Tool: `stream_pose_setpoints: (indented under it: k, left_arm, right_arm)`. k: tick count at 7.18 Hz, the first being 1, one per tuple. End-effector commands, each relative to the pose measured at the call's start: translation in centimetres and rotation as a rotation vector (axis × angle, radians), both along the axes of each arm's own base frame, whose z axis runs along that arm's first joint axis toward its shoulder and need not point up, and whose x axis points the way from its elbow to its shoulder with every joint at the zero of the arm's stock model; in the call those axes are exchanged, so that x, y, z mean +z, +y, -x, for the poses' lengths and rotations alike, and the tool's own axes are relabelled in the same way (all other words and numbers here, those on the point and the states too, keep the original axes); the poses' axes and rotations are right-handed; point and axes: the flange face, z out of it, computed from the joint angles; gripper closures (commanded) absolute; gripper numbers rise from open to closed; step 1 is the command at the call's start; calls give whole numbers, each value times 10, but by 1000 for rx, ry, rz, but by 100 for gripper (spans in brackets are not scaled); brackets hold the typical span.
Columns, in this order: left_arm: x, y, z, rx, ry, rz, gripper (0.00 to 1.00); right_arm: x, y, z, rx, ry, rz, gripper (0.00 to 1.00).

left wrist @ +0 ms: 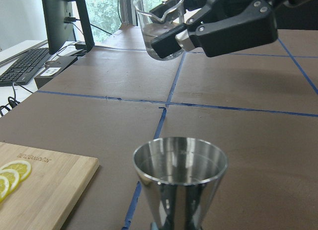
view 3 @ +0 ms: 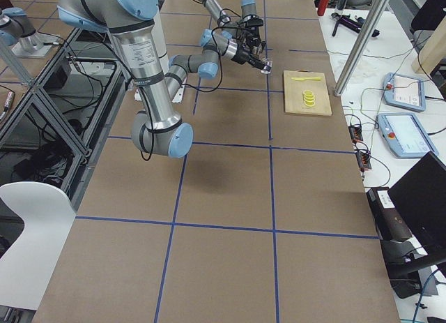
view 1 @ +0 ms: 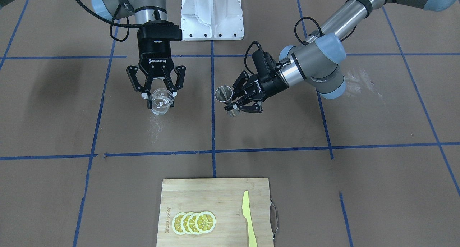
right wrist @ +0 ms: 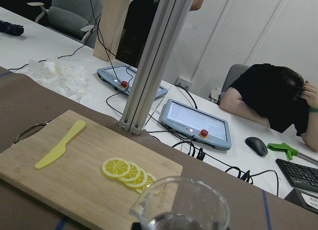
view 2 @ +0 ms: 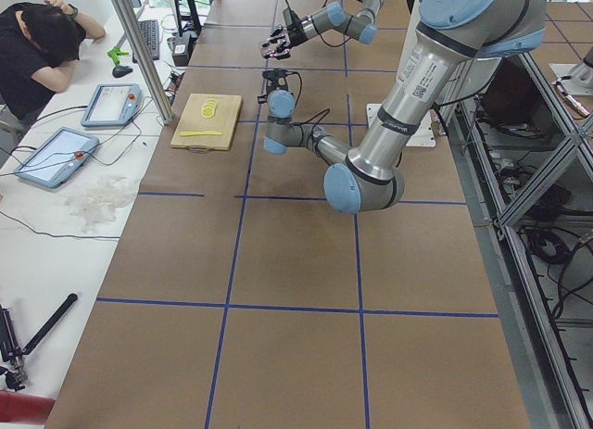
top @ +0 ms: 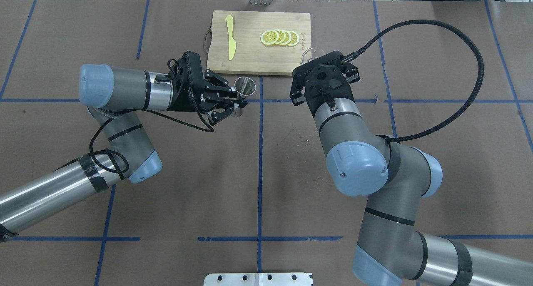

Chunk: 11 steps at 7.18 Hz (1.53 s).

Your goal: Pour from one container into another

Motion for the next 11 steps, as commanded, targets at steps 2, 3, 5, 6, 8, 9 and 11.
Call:
stream_pose_setpoints:
  k: [2,3,5,6,8,9,11]
  left_arm:
    - [0,1,-2,2,0,1,100]
    - [0,1,-2,2,0,1,100]
    - [-1,1,-3,-6,1,3,100]
    - [-1,1,-3,-15,3,6,100]
    - [-1,2,-5,-12,3,6,100]
    - [-1,2,-4,-12,4,5,100]
    - [-2,2,-5,-12,6,5,100]
  right_arm:
    - [-43,11,21,1,67,6,100]
    - [-47,22,28,3,69,-7,100]
    - [-69,30,40,0,111,-7,100]
    - [-78,33,43,-5,126,-3,100]
    - [-78,31,55,-7,191,-3,100]
    - [-84,27,63,-15,267,-25,100]
    - [-83,26,66,-14,283,-29,100]
